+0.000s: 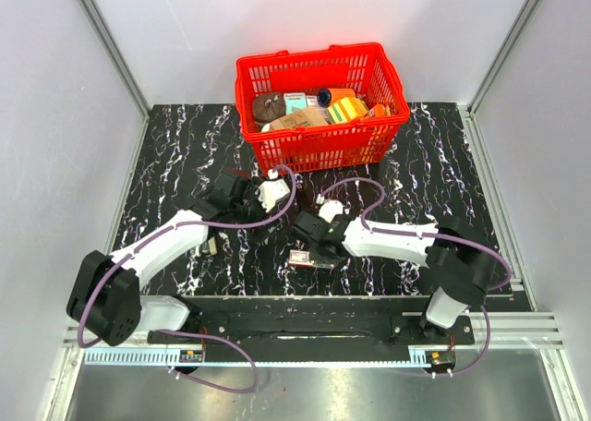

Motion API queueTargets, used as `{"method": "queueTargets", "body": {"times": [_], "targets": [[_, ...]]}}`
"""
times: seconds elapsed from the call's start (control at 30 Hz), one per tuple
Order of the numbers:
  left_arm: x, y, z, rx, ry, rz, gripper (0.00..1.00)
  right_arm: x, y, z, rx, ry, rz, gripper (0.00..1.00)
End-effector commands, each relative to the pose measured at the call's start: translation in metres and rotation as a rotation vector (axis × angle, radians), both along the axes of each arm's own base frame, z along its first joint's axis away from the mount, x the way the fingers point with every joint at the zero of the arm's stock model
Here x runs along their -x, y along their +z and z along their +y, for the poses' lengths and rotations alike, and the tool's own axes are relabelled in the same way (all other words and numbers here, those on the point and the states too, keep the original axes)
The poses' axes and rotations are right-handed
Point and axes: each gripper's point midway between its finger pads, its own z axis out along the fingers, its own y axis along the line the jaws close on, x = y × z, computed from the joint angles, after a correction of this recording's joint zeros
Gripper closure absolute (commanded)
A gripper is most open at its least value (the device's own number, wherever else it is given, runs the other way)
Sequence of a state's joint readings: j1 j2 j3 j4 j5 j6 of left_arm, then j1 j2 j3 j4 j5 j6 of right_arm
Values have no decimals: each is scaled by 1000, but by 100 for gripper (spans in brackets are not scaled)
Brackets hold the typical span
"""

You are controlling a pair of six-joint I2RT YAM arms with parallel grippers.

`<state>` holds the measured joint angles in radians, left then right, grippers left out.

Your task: Unload the staples from the stapler

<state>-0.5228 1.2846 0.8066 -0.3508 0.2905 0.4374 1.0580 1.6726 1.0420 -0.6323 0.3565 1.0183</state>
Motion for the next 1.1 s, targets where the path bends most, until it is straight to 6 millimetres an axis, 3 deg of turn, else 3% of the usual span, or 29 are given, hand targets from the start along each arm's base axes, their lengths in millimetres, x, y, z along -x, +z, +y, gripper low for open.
{"method": "queueTargets", "body": {"times": [0.0, 0.47, 0.93, 1.07], "targets": [[-2, -6, 0, -7, -4, -2, 4, -12, 12, 1, 33, 0, -61, 100], [-3, -11, 2, -17, -2, -6, 4, -6, 3, 9, 12, 22, -29, 100], [-28, -38, 15, -120, 113, -10, 5, -2, 3, 27, -50, 66, -17, 99], [-31, -45, 14, -129, 139, 24, 5, -8, 21, 20, -58, 59, -80, 91]]}}
